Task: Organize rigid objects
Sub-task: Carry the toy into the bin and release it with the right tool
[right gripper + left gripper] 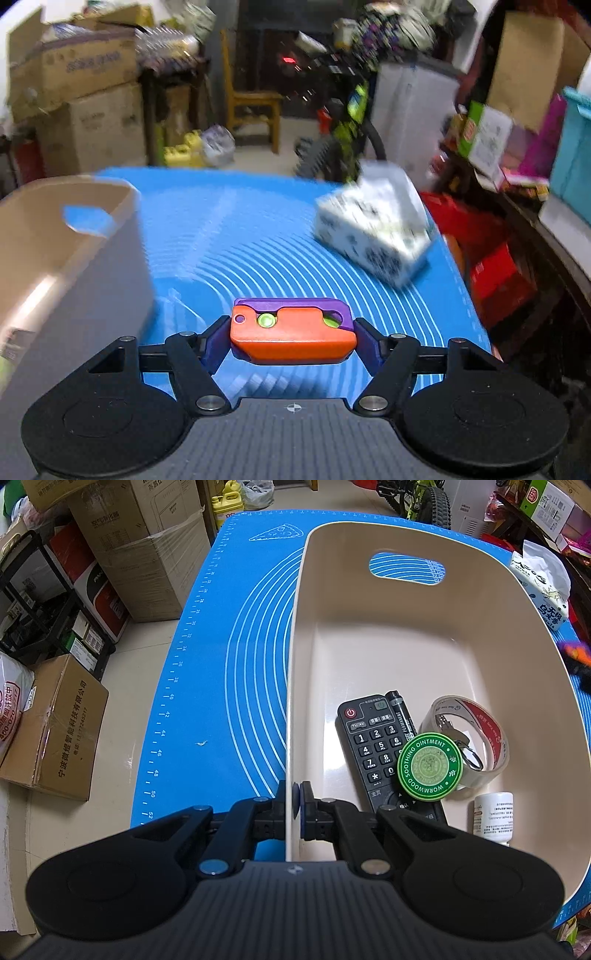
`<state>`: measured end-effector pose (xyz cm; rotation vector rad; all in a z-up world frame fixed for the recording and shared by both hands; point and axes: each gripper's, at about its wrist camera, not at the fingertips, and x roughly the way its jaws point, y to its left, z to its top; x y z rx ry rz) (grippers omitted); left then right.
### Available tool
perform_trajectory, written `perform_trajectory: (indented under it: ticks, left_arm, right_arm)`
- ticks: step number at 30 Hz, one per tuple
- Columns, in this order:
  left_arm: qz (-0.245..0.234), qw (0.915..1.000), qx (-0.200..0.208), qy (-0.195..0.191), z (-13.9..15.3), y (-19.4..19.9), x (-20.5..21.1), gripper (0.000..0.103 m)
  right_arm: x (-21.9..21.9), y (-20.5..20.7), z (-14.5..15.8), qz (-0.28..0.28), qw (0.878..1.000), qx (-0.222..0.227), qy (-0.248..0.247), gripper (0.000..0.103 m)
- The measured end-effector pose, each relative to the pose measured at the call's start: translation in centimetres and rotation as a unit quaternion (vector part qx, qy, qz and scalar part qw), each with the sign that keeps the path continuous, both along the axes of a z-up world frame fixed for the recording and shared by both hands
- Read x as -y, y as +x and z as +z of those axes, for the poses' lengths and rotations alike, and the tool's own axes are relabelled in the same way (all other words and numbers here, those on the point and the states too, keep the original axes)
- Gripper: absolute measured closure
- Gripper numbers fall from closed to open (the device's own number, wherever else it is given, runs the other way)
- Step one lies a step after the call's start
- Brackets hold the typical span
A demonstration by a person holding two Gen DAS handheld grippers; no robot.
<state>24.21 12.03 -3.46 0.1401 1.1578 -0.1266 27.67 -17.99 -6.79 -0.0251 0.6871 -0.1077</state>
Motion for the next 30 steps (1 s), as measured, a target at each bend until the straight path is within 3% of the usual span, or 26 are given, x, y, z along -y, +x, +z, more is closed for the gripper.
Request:
perform_trajectory:
  ticks: [8, 15, 23, 30]
  left_arm:
    - [0.0, 1.0, 0.0, 0.0, 0.0, 0.0, 0.0, 0.097]
    - [0.0, 1.0, 0.0, 0.0, 0.0, 0.0, 0.0, 0.097]
    - [0.0, 1.0, 0.0, 0.0, 0.0, 0.0, 0.0, 0.097]
    - [0.0, 1.0, 0.001, 0.001, 0.0, 0.0, 0.1, 0.097]
  right_arm:
    - [-5.3, -1.7, 6.4, 0.07, 0.994, 0.075, 0.022, 0.031]
    - [-11.0, -2.6, 8.3, 0.16, 0.984, 0.081, 0.012, 0.031]
    - [-16.3, -2.7, 7.0, 0.218, 0.975, 0.038, -0.018, 0.031]
    - [-19.2, -2.1, 4.1, 0.246, 0.967, -0.052, -0.039, 0.031]
